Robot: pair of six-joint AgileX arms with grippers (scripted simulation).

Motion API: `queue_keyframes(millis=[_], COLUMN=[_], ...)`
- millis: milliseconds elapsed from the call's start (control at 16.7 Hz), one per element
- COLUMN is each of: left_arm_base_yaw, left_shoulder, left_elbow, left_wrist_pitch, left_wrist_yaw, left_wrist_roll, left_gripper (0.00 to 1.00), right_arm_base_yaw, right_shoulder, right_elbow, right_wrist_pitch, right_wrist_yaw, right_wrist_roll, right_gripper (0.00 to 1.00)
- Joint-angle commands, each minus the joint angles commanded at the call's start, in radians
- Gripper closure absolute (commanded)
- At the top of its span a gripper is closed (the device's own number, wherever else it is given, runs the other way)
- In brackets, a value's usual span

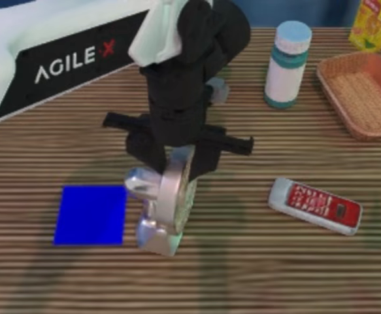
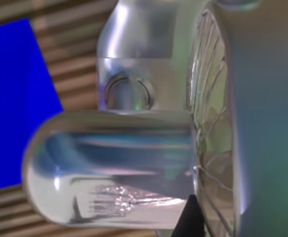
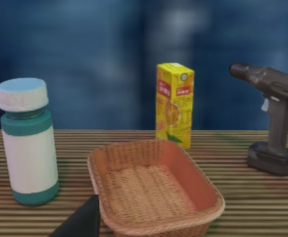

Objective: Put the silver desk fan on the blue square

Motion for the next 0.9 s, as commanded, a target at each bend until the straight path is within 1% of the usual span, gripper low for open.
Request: queue_keyframes(millis=[180,540,900], left_arm_base_yaw=[0.002,0.018,0.016], left_shoulder=[0.003,0.014,0.009], left_elbow=[0.018,0.208,0.210], left_wrist_pitch=[-0.018,-0.196,-0.203], left_wrist_yaw=[0.000,0.000,-0.001], left_wrist_roll=[0.001,-0.001,0.013], left_gripper=[1.00,1.00,1.00], right_arm_base_yaw=[0.000,0.000,0.000], right_shoulder=[0.000,0.000,0.000], right_elbow=[0.000,0.000,0.000], right_wrist_pitch=[0.000,0.000,0.000], right_wrist_yaw=[0.000,0.000,0.000], right_wrist_roll=[0.000,0.000,0.000], right_gripper=[0.00,0.00,0.00])
